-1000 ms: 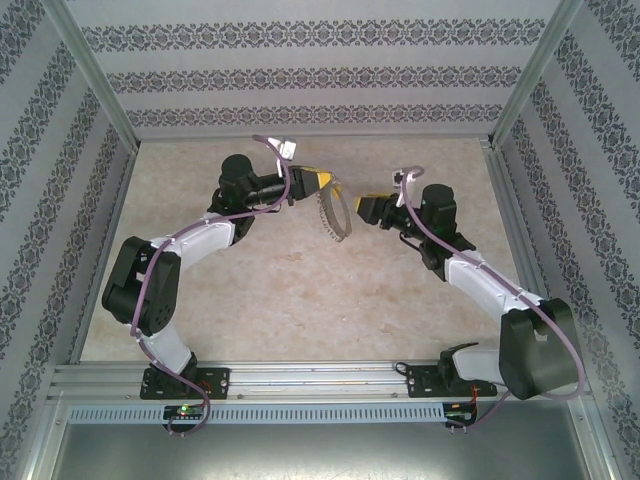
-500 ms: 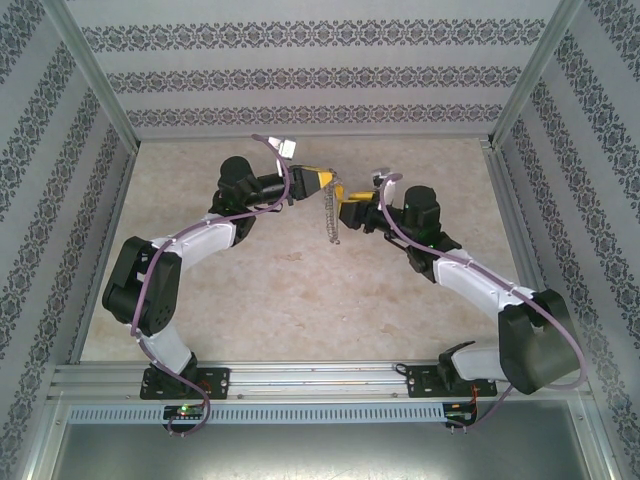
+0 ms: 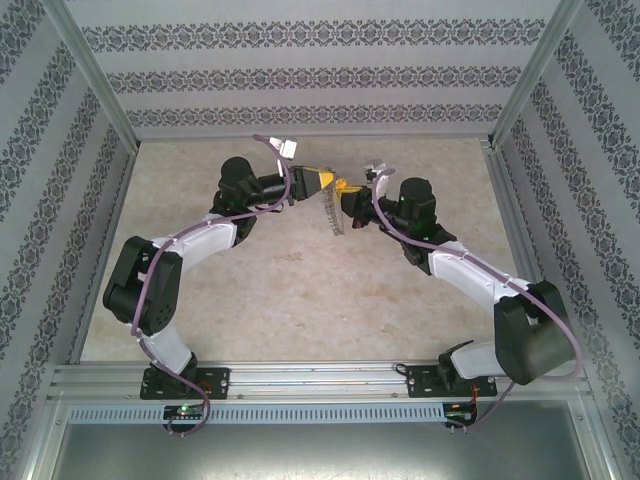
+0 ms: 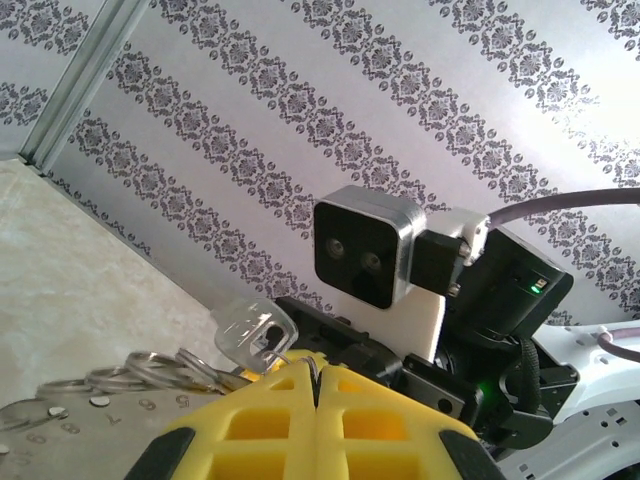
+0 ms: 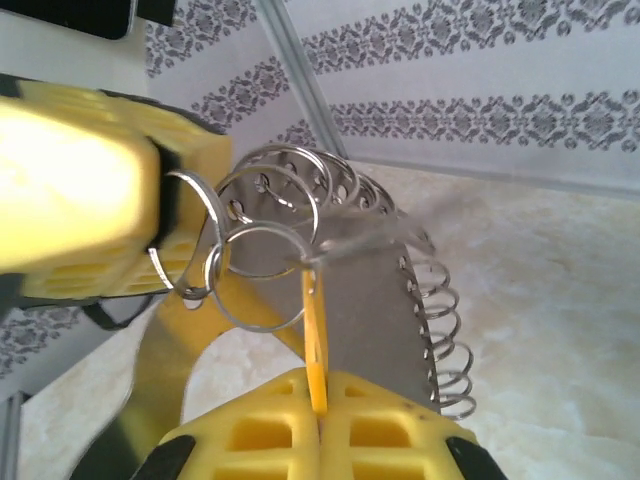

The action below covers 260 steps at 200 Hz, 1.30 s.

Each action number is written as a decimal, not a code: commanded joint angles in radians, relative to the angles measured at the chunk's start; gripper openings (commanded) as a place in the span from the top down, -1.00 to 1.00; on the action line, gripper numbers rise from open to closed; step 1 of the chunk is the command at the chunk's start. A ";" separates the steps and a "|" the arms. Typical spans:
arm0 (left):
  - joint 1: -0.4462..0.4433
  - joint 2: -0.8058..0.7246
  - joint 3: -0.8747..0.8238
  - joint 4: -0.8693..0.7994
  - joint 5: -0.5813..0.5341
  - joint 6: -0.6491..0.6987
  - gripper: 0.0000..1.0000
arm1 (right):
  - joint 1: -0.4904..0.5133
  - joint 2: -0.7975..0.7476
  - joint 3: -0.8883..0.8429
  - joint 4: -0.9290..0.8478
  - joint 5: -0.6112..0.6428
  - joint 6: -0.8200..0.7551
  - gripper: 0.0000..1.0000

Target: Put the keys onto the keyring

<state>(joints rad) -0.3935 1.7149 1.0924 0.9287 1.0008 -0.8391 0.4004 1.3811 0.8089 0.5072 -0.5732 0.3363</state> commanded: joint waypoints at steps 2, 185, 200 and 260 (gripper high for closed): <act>-0.012 0.011 0.018 0.097 0.014 -0.005 1.00 | 0.006 -0.031 0.019 -0.021 -0.044 -0.037 1.00; -0.011 0.029 0.013 0.197 -0.011 -0.033 1.00 | 0.057 0.013 0.092 -0.171 -0.124 -0.087 1.00; -0.012 0.029 0.008 0.200 -0.018 -0.031 1.00 | 0.045 -0.004 0.080 -0.170 -0.122 -0.073 1.00; -0.012 0.028 -0.002 0.212 -0.065 -0.055 1.00 | -0.079 -0.178 -0.020 -0.132 -0.140 0.043 0.42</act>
<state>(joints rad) -0.3935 1.7420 1.0924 1.0401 0.9665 -0.8711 0.3645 1.2819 0.8173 0.3321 -0.6827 0.3168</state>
